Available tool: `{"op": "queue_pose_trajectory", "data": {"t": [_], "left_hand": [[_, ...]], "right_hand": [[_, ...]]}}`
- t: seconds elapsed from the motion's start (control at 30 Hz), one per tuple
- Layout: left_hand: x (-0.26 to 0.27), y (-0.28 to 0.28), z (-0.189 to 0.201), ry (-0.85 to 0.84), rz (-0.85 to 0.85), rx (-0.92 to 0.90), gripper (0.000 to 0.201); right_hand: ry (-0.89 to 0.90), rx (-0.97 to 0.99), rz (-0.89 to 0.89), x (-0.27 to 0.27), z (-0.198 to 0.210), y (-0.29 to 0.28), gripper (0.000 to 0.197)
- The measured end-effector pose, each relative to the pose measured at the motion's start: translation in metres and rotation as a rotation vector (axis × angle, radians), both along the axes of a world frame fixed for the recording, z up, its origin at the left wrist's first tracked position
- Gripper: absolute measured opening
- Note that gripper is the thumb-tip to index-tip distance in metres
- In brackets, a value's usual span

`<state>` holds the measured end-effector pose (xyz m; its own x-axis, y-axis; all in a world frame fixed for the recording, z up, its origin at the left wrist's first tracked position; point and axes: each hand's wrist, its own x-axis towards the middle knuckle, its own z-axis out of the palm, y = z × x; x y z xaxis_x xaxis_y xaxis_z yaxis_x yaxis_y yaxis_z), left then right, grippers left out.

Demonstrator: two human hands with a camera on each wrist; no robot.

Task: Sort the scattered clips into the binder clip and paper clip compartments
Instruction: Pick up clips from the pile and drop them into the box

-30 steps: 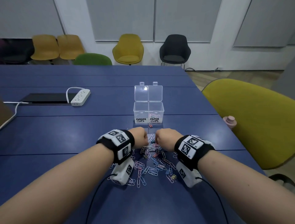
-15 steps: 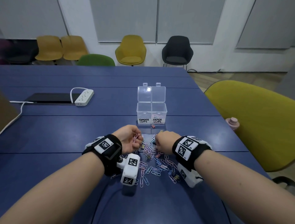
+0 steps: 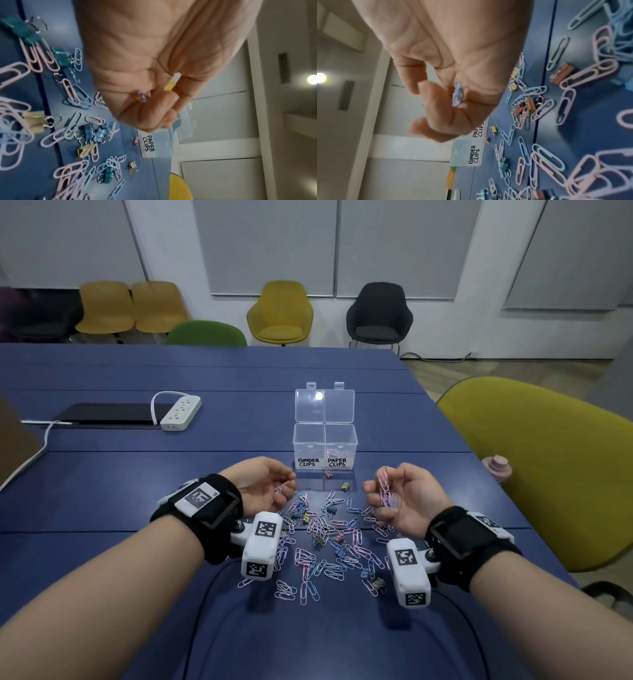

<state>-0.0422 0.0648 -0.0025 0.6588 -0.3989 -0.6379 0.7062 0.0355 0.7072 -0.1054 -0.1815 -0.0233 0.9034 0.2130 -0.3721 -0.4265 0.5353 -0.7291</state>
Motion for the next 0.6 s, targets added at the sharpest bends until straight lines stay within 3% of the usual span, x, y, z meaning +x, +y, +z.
{"op": "queue_pose_trajectory", "data": {"t": [0.13, 0.27, 0.37, 0.47, 0.6], "left_hand": [[-0.001, -0.007, -0.006, -0.018, -0.139, 0.168, 0.028], [-0.001, -0.019, -0.008, -0.173, -0.412, 0.518, 0.03], [0.008, -0.031, 0.0, -0.194, -0.497, 0.598, 0.034], [0.024, -0.051, 0.017, -0.229, -0.403, 0.55, 0.042], [0.056, -0.081, 0.039, -0.316, -0.079, 0.246, 0.045]], "right_hand": [[0.024, -0.075, -0.011, 0.003, -0.005, 0.004, 0.023], [0.094, -0.472, 0.176, 0.01, -0.005, 0.008, 0.036], [0.1, -0.795, 0.319, 0.018, 0.001, 0.006, 0.041], [0.058, -1.023, 0.364, 0.034, 0.011, 0.0, 0.042], [-0.081, -1.164, 0.26, 0.062, 0.029, -0.003, 0.043]]}}
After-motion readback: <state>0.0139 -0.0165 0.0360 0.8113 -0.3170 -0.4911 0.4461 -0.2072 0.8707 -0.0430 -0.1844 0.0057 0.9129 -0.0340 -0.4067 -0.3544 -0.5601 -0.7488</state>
